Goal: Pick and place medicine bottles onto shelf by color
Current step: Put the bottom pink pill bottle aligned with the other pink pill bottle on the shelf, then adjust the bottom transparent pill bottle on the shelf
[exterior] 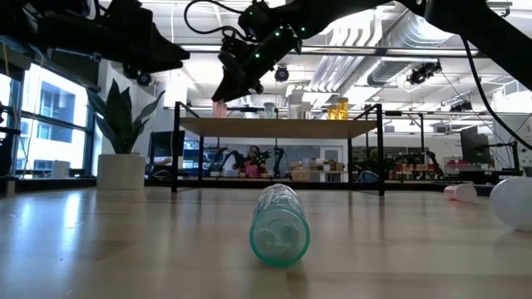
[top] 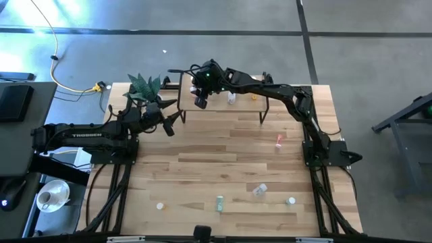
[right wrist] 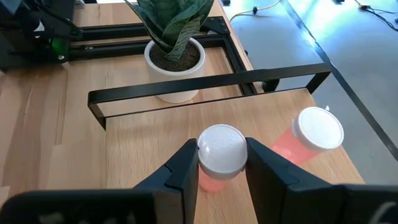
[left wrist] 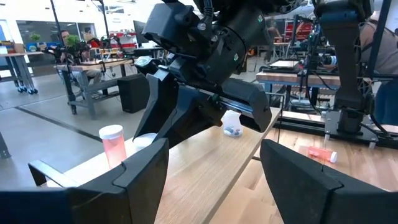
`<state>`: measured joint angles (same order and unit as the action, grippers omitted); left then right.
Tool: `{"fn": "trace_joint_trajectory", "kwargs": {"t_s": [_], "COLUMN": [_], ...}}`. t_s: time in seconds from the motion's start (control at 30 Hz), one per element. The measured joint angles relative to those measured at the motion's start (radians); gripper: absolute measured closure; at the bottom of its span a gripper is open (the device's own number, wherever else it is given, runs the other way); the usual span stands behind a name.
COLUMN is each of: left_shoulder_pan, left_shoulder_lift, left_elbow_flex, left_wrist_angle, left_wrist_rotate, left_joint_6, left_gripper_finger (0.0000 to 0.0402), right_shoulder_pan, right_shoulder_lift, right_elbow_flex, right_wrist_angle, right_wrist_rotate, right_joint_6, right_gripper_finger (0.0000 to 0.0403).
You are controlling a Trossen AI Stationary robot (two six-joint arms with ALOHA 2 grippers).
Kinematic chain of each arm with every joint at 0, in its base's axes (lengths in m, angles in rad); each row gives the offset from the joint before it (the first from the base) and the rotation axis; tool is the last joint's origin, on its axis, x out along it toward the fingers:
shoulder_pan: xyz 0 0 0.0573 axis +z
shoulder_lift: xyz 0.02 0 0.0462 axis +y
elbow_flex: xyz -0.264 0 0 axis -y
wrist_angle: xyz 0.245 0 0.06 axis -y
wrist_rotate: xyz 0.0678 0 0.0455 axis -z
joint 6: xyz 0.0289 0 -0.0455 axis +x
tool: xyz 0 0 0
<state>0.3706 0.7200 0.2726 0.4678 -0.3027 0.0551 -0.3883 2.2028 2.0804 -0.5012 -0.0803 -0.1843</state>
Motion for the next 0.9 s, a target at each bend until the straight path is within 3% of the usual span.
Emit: {"fn": "trace_joint_trajectory", "kwargs": {"t_s": [0.4,0.9], "left_shoulder_pan": [0.0,0.0], "left_shoulder_lift": [0.0,0.0], "left_elbow_flex": [0.0,0.0], "left_wrist_angle": [0.0,-0.003], "left_wrist_rotate": [0.0,0.0], "left_joint_6": [0.0,0.0], "left_gripper_finger": [0.0159,0.0159], "right_shoulder_pan": [0.002,0.002], "right_shoulder_lift": [0.001,-0.139], "right_elbow_flex": [0.0,0.0], "right_wrist_angle": [0.011,-0.065], "right_wrist_rotate": [0.0,-0.001], "right_joint_6": [0.0,0.003], "right_gripper_finger": [0.0244,0.0241]}}
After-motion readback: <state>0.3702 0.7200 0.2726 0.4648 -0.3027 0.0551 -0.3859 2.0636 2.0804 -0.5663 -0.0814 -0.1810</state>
